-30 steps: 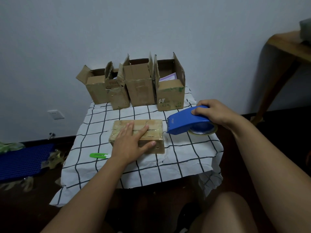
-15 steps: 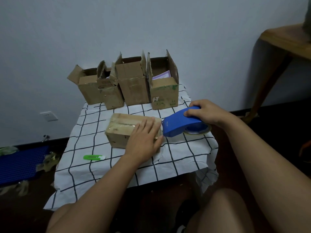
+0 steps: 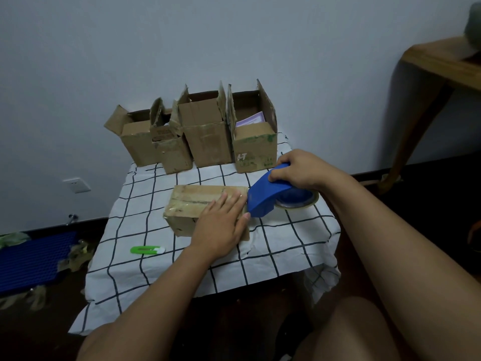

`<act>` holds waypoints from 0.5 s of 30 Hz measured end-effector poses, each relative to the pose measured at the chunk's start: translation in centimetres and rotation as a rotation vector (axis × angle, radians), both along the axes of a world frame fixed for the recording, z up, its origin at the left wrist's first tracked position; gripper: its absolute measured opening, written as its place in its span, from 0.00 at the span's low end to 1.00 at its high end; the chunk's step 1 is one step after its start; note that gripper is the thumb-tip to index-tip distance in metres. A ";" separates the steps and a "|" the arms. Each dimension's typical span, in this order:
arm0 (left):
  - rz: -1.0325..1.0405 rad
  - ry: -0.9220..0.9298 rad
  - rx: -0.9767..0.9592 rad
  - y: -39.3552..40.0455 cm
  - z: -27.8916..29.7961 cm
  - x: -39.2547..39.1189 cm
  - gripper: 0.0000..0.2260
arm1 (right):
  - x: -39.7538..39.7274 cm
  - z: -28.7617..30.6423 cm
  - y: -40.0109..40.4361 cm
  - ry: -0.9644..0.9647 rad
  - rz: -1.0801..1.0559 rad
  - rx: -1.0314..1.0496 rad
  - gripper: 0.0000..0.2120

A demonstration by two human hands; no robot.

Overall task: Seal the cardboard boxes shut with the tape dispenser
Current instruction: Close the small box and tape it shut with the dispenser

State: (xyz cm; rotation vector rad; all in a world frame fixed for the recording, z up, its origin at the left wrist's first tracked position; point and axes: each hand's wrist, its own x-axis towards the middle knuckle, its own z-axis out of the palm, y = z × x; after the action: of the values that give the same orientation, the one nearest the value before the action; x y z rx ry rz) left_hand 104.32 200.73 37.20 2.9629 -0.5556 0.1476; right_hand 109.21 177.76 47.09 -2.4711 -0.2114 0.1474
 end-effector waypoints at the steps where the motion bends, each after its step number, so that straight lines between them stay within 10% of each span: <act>1: 0.000 -0.008 0.002 0.0 -0.1 0.0 0.28 | -0.2 -0.2 0.7 -0.017 0.007 -0.090 0.10; 15: 0.011 -0.044 0.001 -0.7 0.1 -0.1 0.22 | -1.5 -1.4 -0.6 -0.176 -0.325 0.037 0.12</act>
State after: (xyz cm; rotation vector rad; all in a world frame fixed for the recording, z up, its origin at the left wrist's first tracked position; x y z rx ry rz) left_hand 104.26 200.05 37.28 2.9705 -0.5455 0.2147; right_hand 107.74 177.15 45.72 -2.4435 0.1141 -0.2109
